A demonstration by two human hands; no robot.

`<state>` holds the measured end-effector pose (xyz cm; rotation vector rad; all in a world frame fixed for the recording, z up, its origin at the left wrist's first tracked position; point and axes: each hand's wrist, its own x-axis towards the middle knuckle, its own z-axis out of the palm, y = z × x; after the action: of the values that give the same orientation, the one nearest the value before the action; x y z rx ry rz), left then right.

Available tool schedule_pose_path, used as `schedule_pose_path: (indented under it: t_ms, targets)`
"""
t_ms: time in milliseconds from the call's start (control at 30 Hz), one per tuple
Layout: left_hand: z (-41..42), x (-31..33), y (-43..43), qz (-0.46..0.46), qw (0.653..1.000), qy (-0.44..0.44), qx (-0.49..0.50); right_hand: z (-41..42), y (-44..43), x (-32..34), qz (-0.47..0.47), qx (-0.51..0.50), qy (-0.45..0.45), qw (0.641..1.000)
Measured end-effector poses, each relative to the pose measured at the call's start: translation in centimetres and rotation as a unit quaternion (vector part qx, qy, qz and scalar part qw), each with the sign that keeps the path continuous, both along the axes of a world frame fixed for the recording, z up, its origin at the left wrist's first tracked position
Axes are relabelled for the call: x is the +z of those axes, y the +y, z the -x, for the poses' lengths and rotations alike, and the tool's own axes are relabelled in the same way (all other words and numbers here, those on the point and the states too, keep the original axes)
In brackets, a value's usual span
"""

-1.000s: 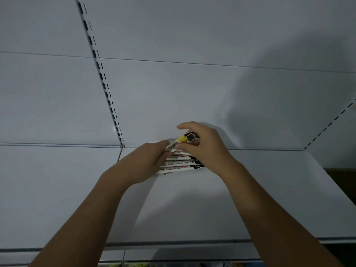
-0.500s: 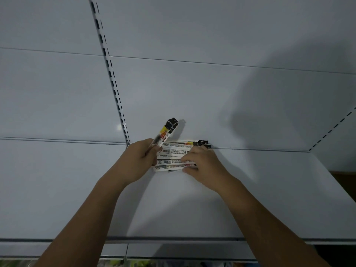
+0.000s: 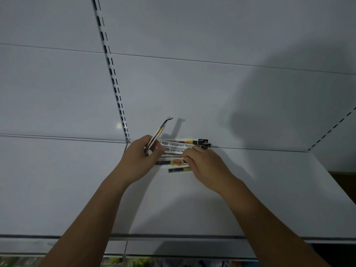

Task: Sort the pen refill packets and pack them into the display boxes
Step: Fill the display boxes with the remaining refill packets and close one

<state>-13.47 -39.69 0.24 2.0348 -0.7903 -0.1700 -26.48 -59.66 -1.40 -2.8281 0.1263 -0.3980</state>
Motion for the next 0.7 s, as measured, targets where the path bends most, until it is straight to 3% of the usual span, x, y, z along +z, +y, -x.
schedule_pose_path:
  t_ms: [200,400,567,700]
  targets:
    - [0.3,1.4,-1.2,-0.087,0.989,0.0,-0.12,0.3,0.1,2.9,-0.029,-0.003,0.012,0.999]
    - [0.0,1.1,-1.8,-0.096,0.975,0.023,-0.202,-0.1,-0.7,4.0,-0.184,-0.011,-0.008,0.983]
    - [0.4,0.4,-1.7,-0.063,0.978,0.049,-0.193,0.5,-1.7,4.3,-0.387,-0.117,-0.072,0.912]
    - [1.0,0.3,-1.8,-0.043,0.984,0.054,-0.161,0.6,-1.0,3.9,-0.592,-0.15,-0.111,0.784]
